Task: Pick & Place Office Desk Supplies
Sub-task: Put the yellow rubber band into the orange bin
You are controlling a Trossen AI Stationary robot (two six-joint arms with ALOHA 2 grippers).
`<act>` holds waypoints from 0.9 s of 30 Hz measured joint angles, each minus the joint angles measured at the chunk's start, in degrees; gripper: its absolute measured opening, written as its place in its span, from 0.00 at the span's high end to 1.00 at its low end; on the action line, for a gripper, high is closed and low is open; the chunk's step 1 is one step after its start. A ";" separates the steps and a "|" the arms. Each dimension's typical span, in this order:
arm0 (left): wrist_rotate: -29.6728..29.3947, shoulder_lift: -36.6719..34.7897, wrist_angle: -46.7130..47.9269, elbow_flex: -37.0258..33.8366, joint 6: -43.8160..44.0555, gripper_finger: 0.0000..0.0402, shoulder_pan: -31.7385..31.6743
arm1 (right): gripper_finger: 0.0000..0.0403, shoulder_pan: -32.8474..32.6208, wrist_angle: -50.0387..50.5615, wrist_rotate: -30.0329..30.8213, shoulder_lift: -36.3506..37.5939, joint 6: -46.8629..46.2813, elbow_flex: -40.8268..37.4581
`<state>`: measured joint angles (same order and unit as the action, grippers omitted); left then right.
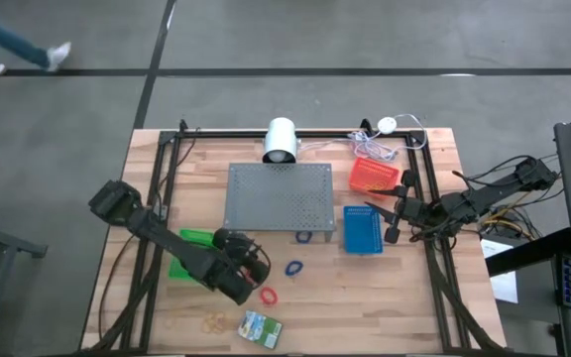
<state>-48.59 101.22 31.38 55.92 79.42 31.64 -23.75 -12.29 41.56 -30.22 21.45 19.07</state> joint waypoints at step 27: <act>3.03 8.24 10.75 9.15 13.04 0.67 -1.68 | 0.67 -0.02 0.00 0.00 0.00 0.00 0.00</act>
<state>-45.56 109.46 42.13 65.07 92.46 29.96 -23.77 -12.29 41.56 -30.22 21.45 19.07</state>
